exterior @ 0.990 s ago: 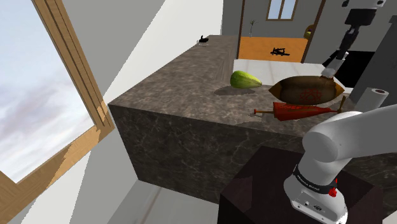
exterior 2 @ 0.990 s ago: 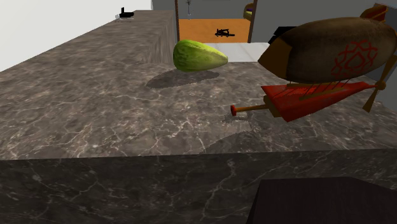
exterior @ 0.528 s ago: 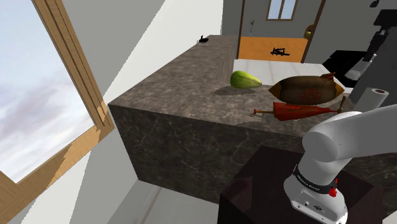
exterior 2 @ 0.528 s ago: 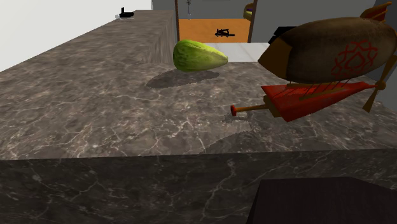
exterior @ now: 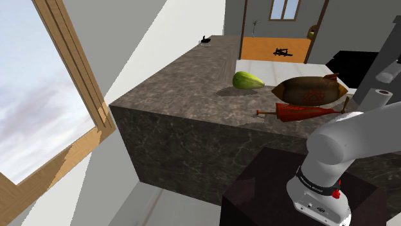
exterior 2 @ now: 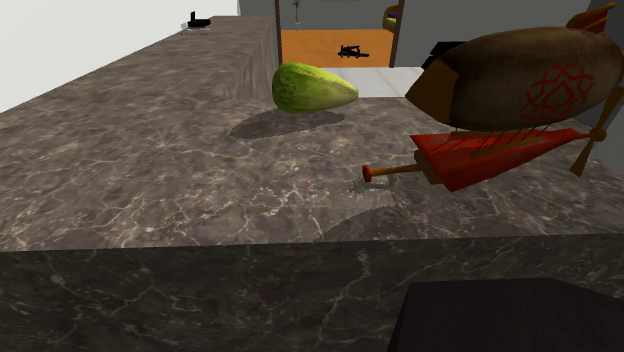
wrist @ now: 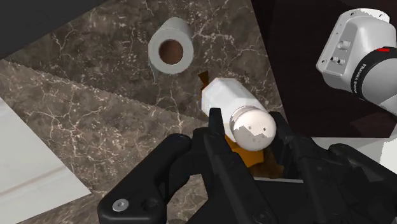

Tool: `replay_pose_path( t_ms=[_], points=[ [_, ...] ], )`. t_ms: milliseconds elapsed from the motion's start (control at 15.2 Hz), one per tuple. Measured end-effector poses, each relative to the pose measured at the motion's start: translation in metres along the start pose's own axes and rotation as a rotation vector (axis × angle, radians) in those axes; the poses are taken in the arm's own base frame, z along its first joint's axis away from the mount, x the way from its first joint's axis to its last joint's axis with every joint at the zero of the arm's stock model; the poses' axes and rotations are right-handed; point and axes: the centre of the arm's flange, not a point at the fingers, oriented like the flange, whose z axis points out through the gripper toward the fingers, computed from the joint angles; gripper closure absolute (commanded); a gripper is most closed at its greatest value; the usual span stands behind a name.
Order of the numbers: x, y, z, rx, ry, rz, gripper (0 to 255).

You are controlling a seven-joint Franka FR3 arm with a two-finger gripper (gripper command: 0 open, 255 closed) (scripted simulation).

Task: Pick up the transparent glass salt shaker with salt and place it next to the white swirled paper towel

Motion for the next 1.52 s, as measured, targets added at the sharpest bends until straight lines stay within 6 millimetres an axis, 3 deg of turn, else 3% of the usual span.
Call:
replay_pose_path(
  t_ms=[462,1518],
  points=[
    [-0.080,0.052,-0.009,0.000,0.000,0.001,255],
    [-0.088,0.064,0.069,-0.003,-0.002,-0.002,255]
  ],
)
